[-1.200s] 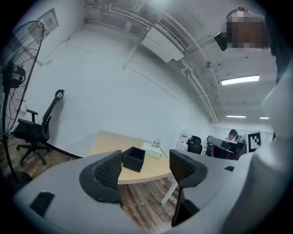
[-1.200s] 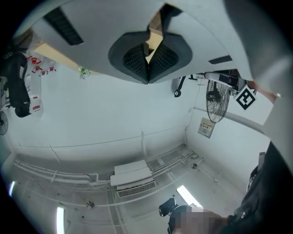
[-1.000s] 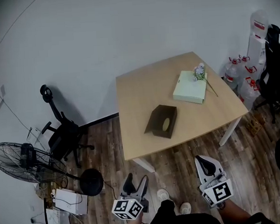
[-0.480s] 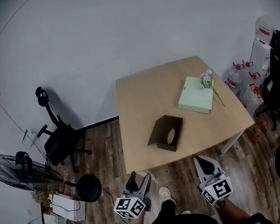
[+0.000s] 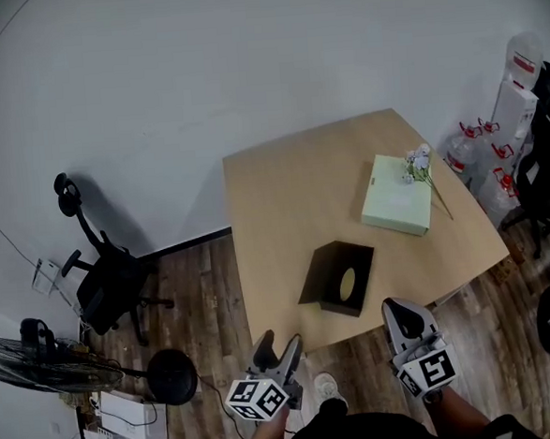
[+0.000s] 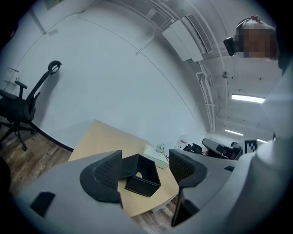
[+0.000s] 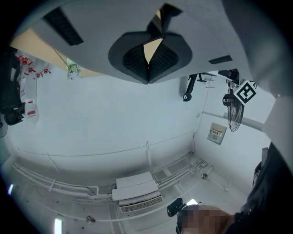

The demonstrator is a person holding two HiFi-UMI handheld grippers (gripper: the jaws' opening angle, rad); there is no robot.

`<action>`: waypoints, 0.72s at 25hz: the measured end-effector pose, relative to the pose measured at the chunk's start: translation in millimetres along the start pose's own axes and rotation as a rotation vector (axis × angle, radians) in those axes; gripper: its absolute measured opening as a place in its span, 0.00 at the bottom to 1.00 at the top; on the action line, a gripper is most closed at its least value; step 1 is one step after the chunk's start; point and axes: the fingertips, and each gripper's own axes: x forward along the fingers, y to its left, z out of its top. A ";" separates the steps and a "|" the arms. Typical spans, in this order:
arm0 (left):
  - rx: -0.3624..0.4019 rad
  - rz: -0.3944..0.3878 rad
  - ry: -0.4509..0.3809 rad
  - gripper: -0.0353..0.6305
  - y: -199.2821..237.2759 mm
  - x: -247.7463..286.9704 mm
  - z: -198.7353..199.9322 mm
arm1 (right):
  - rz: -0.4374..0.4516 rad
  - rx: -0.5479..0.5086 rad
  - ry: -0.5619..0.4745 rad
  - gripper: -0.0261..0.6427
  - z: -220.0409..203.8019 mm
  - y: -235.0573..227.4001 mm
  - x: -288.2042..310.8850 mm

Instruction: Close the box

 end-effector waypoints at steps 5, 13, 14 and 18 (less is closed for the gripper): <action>-0.021 -0.019 0.026 0.53 22.7 25.1 3.9 | -0.009 -0.013 0.014 0.06 -4.4 -3.1 34.2; -0.261 -0.071 0.045 0.55 60.5 49.1 0.5 | -0.008 -0.047 0.023 0.06 -6.8 -6.5 69.0; -0.301 -0.072 0.046 0.56 63.9 51.0 -1.7 | -0.010 -0.046 0.022 0.06 -6.6 -9.3 71.4; -0.470 -0.026 0.048 0.56 78.1 60.5 -14.1 | -0.008 -0.043 0.026 0.06 -9.2 -23.6 82.3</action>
